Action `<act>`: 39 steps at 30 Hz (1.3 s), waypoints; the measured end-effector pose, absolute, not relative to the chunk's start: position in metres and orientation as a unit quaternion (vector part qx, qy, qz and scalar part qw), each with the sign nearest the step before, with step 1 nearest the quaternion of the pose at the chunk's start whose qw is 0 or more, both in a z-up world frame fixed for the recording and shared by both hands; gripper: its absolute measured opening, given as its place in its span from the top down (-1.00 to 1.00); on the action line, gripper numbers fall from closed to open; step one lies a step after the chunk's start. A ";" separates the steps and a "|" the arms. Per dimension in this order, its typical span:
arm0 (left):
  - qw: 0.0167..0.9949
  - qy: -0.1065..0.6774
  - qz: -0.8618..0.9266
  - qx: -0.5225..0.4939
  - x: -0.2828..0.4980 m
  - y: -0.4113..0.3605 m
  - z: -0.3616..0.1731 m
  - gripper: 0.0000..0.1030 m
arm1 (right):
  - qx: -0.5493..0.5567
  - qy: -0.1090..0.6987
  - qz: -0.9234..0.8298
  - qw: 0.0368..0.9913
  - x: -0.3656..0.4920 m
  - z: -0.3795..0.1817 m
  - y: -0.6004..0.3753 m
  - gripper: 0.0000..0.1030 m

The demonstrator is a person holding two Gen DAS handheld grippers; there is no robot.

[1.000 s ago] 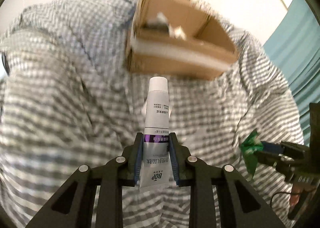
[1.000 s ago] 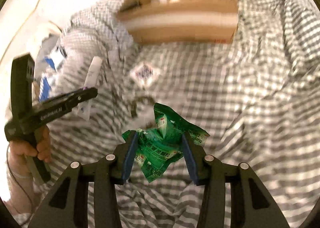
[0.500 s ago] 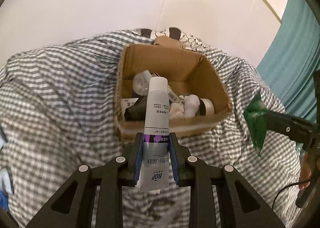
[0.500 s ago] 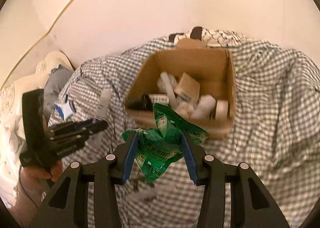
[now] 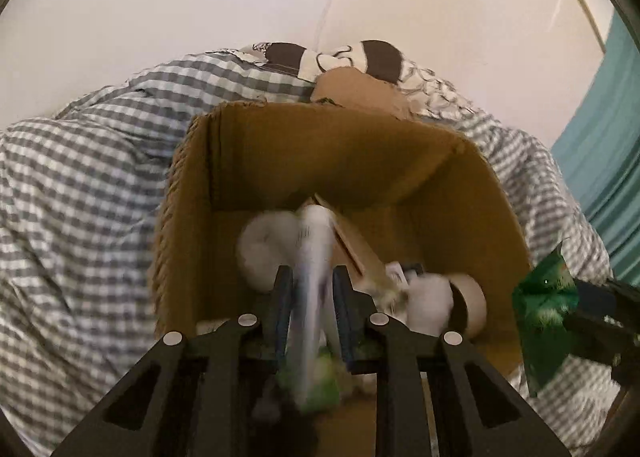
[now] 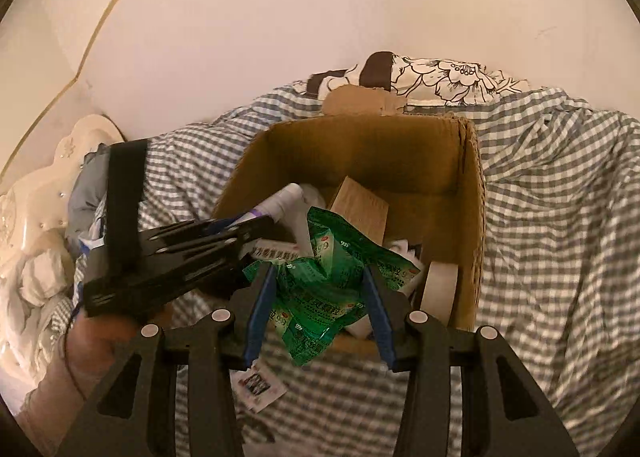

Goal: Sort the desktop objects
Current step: 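Carry the tube and green packet into the cardboard box and release both, then grasp the white sachet with the left tool while the right tool grasps the clear comb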

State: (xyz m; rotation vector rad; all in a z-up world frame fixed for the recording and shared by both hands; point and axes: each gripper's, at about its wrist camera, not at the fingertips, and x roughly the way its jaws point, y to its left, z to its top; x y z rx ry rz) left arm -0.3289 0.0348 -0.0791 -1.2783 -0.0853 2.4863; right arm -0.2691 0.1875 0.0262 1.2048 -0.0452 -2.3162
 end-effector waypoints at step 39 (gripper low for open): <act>0.140 0.075 0.858 -0.489 -0.130 0.028 -0.178 -0.79 | 0.570 -0.007 -0.792 0.217 -0.083 -0.104 0.208 -0.22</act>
